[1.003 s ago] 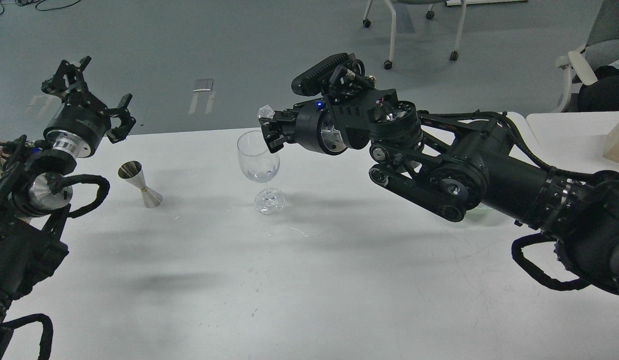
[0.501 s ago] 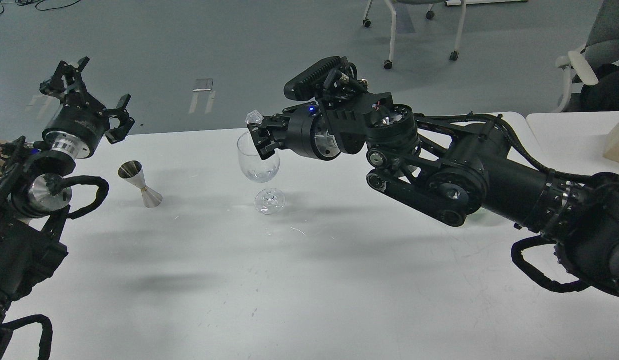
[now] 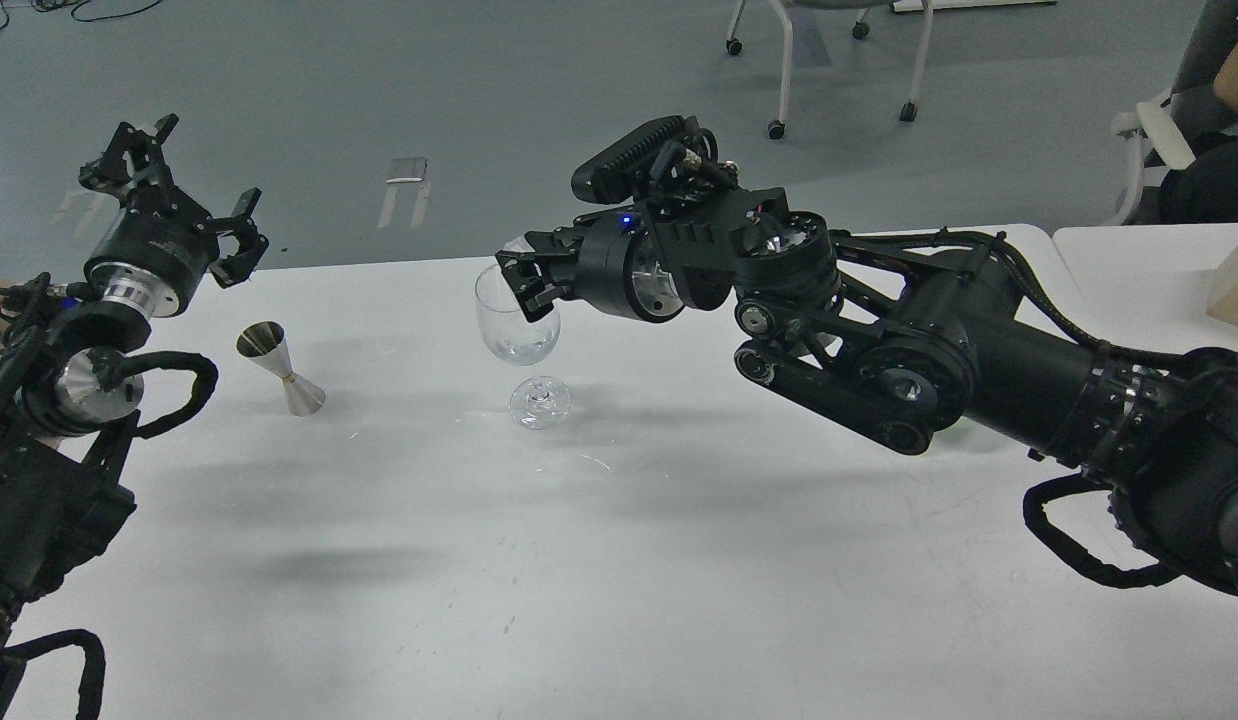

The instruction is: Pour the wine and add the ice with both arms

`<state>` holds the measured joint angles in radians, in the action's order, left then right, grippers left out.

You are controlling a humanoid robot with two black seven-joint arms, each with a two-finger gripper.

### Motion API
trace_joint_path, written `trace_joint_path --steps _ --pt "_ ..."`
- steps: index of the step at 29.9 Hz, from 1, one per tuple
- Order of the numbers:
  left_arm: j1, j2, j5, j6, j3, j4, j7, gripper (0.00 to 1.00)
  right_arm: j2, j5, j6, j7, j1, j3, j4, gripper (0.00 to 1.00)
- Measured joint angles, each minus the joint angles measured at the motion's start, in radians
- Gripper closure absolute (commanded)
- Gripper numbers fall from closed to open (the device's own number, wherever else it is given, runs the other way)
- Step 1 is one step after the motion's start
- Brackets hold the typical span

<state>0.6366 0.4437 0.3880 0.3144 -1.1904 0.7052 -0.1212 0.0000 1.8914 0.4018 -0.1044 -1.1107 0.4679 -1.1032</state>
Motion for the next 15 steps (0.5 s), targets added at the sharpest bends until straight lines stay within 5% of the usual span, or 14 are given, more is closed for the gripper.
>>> trace_joint_path --steps 7,8,11,15 --pt "0.0 0.0 0.0 0.0 0.0 0.0 0.0 0.02 0.0 0.0 0.0 0.0 -0.001 0.002 -0.002 0.51" --pt "0.0 0.0 0.0 0.0 0.0 0.0 0.0 0.02 0.0 -0.001 0.0 0.0 -0.001 0.002 -0.003 0.46" --pt "0.0 0.004 0.0 0.0 -0.001 0.0 0.0 0.02 0.0 -0.002 -0.008 0.0 -0.004 0.015 -0.008 0.01" --pt "0.0 0.014 0.0 0.0 -0.001 0.0 0.0 0.02 0.0 -0.007 -0.06 -0.003 -0.011 0.115 -0.024 0.0"
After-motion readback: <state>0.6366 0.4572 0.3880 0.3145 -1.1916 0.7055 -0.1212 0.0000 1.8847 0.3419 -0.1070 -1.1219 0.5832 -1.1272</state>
